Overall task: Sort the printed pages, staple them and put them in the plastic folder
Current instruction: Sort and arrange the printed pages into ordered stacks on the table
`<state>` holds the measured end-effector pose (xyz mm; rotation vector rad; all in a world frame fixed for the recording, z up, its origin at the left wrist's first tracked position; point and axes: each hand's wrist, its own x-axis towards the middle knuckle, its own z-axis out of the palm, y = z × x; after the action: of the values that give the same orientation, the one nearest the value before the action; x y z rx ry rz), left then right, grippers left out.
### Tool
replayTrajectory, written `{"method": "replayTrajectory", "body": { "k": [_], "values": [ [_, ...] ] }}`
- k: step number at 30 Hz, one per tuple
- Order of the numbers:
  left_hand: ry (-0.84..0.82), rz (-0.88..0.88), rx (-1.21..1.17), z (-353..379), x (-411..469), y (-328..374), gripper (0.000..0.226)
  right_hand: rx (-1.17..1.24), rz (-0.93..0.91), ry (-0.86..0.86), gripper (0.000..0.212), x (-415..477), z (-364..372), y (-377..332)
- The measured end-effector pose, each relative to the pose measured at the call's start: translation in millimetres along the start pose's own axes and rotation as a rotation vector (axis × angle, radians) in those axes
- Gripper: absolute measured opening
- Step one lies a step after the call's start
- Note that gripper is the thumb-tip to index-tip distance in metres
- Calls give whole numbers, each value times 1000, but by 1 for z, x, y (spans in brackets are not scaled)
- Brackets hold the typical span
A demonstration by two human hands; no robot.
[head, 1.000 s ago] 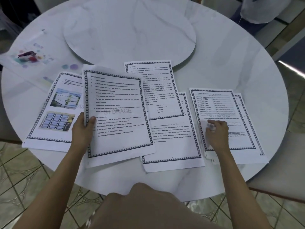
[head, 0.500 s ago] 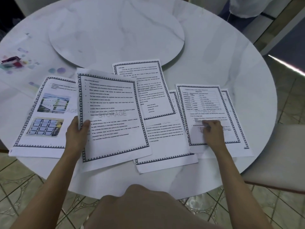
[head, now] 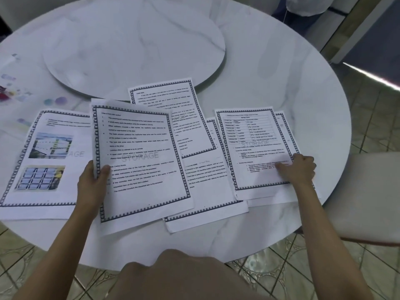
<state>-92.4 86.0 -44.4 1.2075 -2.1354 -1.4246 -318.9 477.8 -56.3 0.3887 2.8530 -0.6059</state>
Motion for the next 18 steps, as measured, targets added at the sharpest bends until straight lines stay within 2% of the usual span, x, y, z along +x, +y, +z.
{"method": "replayTrajectory", "body": {
  "k": [12, 15, 18],
  "values": [
    [77, 37, 24, -6, 11, 8, 33, -1, 4, 43, 75, 3, 1, 3],
    [124, 27, 4, -12, 13, 5, 30, 24, -27, 94, 61, 3, 2, 5],
    [129, 49, 25, -15, 12, 3, 31, 66, -29, 163, 35, 6, 2, 5]
  ]
}}
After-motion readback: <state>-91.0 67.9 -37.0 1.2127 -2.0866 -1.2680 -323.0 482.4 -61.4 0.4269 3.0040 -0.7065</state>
